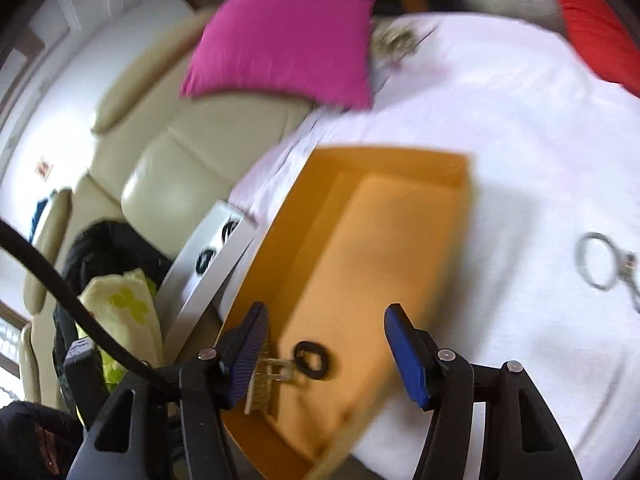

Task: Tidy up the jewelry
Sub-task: 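Carry the ring and clip into the orange box and open both tools, then grasp the multicolour bead bracelet with the right tool while the left tool grasps the purple bracelet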

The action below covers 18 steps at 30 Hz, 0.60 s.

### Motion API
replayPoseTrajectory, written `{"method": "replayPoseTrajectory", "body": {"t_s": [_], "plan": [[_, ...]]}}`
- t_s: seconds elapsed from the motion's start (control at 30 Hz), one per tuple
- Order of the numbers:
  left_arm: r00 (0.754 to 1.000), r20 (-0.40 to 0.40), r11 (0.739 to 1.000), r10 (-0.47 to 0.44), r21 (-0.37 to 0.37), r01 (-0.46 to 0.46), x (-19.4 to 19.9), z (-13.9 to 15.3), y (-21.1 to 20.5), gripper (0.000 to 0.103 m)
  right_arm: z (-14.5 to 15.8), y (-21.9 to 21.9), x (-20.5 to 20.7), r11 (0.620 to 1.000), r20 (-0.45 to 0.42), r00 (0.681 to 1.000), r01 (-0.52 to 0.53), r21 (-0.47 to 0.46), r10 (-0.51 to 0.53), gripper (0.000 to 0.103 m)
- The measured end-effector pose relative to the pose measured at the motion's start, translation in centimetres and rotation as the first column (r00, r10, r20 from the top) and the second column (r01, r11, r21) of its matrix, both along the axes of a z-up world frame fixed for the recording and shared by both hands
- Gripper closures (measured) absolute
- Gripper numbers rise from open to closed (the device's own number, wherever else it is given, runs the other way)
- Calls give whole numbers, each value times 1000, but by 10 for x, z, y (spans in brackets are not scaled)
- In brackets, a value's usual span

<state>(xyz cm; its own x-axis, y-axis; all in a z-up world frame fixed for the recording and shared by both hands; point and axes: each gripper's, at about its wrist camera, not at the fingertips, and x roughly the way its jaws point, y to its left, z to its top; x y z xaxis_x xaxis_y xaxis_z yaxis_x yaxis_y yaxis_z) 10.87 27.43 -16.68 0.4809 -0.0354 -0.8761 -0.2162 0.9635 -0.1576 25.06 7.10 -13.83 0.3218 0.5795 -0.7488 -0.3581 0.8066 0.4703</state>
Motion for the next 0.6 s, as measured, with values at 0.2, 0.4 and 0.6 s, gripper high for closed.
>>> {"method": "replayPoseTrajectory", "body": {"t_s": [0.2, 0.4, 0.6], "plan": [[992, 70, 994, -101, 44, 98, 1, 26, -54, 55, -7, -110, -12, 978, 12, 980, 198, 62, -199, 39], [969, 68, 970, -239, 71, 235, 12, 32, -127, 54, -24, -247, -24, 882, -43, 898, 439, 170, -438, 39], [934, 51, 934, -353, 79, 348, 29, 23, -193, 53, -58, -358, -34, 698, -238, 756, 654, 292, -609, 39]]}}
